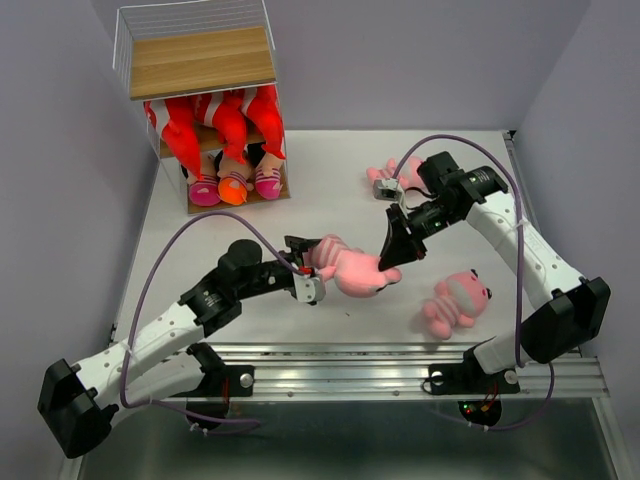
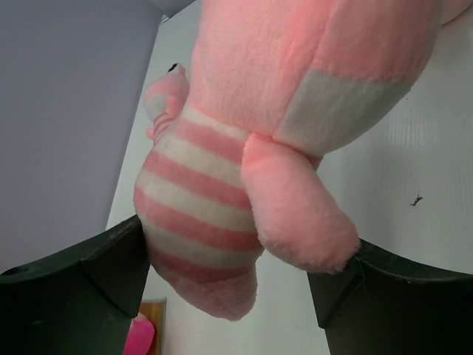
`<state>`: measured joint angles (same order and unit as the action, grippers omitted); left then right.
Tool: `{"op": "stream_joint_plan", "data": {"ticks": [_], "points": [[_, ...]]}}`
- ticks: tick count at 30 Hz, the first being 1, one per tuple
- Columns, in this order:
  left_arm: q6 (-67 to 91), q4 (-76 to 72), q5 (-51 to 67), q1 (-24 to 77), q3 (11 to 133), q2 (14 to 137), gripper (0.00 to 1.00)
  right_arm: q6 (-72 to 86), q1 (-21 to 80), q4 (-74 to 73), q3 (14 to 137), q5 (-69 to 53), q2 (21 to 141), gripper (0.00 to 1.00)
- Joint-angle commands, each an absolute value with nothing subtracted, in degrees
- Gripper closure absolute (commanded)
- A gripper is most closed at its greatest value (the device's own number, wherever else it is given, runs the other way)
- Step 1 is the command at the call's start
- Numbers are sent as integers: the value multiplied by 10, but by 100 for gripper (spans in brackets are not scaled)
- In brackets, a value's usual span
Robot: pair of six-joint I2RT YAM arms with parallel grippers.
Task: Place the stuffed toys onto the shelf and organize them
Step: Pass the stuffed toy from the right arm to the left
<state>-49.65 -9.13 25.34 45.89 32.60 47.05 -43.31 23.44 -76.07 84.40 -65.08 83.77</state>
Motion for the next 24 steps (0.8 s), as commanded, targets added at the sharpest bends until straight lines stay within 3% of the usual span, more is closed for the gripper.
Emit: {"op": "stream_joint_plan", "data": {"ticks": [1, 3, 6, 7, 9, 12, 15, 19, 20, 21, 24], "points": [[-479, -140, 264, 468, 370, 485, 26, -436, 241, -751, 859, -682, 831, 99], [-470, -141, 260, 468, 373, 488, 46, -432, 241, -746, 853, -679, 826, 99], [-466, -145, 260, 468, 372, 488, 61, -430, 241, -743, 842, -679, 823, 99], [-465, -146, 260, 468, 368, 487, 78, -430, 241, -742, 840, -680, 823, 99], [-461, -146, 260, 468, 367, 486, 100, -430, 241, -741, 838, -683, 822, 99], [-447, -141, 263, 468, 365, 481, 100, -424, 241, -734, 840, -680, 819, 91], [-429, -129, 266, 468, 365, 468, 100, -375, 241, -683, 838, -653, 804, 74], [-407, -99, 269, 468, 361, 449, 100, -289, 241, -585, 823, -589, 767, 34], [-402, -97, 265, 468, 360, 442, 100, -275, 241, -568, 824, -572, 761, 13], [-387, -94, 261, 468, 359, 439, 100, -254, 241, -540, 826, -536, 751, 0], [-355, -85, 227, 468, 359, 425, 100, -209, 229, -498, 862, -449, 741, 0]]}}
